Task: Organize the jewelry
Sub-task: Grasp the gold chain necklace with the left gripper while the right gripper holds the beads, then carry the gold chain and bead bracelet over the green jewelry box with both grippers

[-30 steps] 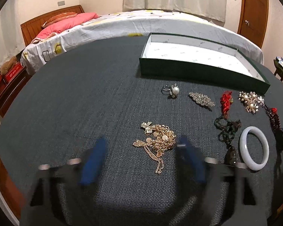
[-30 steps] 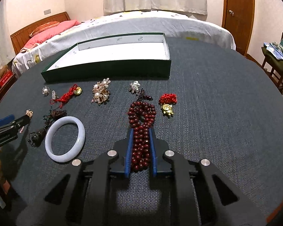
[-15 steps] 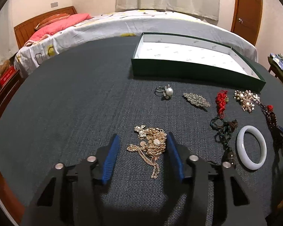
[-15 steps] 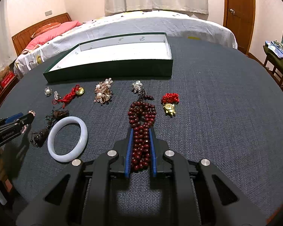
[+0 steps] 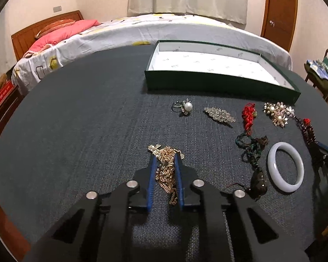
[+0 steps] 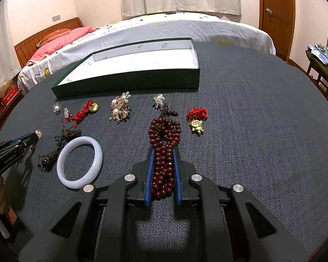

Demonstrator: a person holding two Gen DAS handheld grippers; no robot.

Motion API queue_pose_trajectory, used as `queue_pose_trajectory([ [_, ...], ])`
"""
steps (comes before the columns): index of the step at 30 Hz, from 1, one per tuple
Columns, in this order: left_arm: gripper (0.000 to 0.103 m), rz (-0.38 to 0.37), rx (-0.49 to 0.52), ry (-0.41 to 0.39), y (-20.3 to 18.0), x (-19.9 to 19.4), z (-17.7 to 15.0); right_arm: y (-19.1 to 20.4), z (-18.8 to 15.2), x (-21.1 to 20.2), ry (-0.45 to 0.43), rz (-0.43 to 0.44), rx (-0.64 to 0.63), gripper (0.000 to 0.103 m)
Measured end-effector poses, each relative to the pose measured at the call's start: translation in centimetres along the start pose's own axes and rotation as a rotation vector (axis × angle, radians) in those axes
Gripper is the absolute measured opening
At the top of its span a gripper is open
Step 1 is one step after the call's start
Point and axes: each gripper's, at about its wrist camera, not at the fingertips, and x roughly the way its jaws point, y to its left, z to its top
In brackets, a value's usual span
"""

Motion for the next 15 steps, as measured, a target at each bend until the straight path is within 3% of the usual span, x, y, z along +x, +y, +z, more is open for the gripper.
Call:
queue_pose_trajectory([
  [8, 0.010, -0.016, -0.008, -0.017, 0.1, -0.4, 0.0, 0.2, 0.1, -0.2, -0.015, 0.013, 0.008, 0.016],
  [15, 0.010, -0.018, -0.018, -0.081, 0.2, -1.9, 0.8, 0.4, 0.4, -0.9, -0.047, 0.020, 0.003, 0.016],
])
